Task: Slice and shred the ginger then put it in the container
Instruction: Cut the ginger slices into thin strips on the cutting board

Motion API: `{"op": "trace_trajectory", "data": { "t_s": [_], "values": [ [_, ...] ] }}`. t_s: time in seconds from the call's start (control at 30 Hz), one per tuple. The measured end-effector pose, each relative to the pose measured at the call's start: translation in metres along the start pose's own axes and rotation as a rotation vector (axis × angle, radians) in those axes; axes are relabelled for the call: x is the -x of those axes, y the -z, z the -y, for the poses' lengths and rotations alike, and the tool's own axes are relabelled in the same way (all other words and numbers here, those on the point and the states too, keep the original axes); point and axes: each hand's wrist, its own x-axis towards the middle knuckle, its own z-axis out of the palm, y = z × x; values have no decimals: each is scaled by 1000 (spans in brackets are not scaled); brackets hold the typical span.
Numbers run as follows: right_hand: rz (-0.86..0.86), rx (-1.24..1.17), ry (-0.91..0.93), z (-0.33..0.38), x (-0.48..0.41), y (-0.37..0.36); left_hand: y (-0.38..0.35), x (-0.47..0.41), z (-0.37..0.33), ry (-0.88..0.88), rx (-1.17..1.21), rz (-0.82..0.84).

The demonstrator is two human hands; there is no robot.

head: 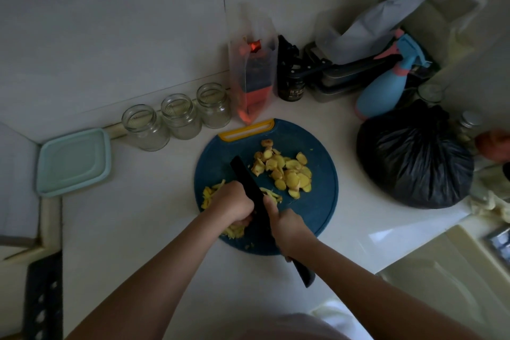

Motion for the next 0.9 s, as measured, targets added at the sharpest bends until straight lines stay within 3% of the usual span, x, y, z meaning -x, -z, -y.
{"op": "trace_trajectory", "data": {
  "t_s": [0.13, 0.27, 0.37, 0.43, 0.6, 0.73, 0.8, 0.9],
  "values": [
    [-50, 18, 35, -18, 9, 6, 2, -2, 0, 13, -29, 39],
    [21, 112, 105, -21, 14, 20, 6, -1, 1, 54, -6, 104],
    [-13, 34, 100, -23, 18, 28, 11, 5, 4, 21, 27, 63],
    [-75, 108, 188, -22, 20, 30, 20, 11, 7, 0, -14, -33],
    [-161, 434, 349, -14, 25, 38, 47, 49, 6, -112, -384, -450],
    [-195, 711, 379, -5, 29, 52, 42, 74, 1, -267, -493, -605],
    [-221, 836, 403, -3, 33, 57, 33, 78, 1, -447, -519, -557],
    [-243, 941, 463, -1, 37, 56, 13, 83, 3, -665, -647, -302]
  ]
}}
